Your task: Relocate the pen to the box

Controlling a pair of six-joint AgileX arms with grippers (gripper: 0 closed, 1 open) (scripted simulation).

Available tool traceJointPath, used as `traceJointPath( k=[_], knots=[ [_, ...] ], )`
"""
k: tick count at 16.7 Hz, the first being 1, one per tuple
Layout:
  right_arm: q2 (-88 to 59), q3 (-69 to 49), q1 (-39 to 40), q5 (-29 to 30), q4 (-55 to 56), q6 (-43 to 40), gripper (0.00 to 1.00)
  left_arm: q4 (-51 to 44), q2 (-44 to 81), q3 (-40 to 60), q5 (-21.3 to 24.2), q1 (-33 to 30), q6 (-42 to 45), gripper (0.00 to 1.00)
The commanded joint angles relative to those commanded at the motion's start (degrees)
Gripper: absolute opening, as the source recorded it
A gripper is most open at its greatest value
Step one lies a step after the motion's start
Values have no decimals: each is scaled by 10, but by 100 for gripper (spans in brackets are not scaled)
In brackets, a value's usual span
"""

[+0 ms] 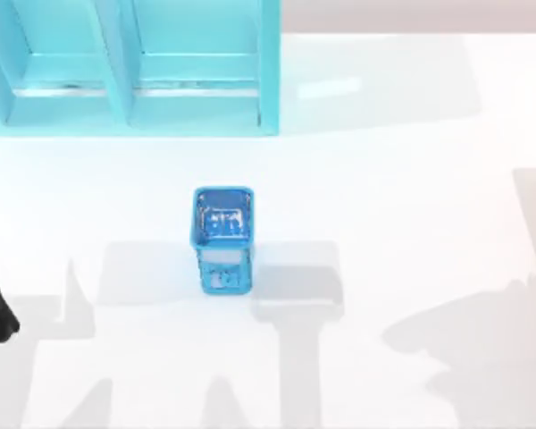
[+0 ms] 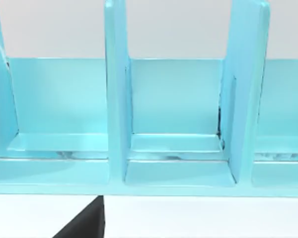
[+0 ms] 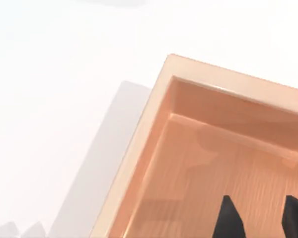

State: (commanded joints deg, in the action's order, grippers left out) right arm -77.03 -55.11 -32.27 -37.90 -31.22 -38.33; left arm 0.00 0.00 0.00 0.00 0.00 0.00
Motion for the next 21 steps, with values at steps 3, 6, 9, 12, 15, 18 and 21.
traceJointPath(
  k=[3,6,9,12,15,18,21],
  knots=[
    [0,0,0,0,0,0,8,0,0,0,0,0,0,100],
    [0,0,0,0,0,0,30,0,0,0,0,0,0,100],
    [0,0,0,0,0,0,53,0,0,0,0,0,0,100],
    [0,0,0,0,0,0,75,0,0,0,0,0,0,100],
    [0,0,0,0,0,0,98,0,0,0,0,0,0,100],
    [0,0,0,0,0,0,100,0,0,0,0,0,0,100],
    [0,0,0,0,0,0,100,0,0,0,0,0,0,100]
  ],
)
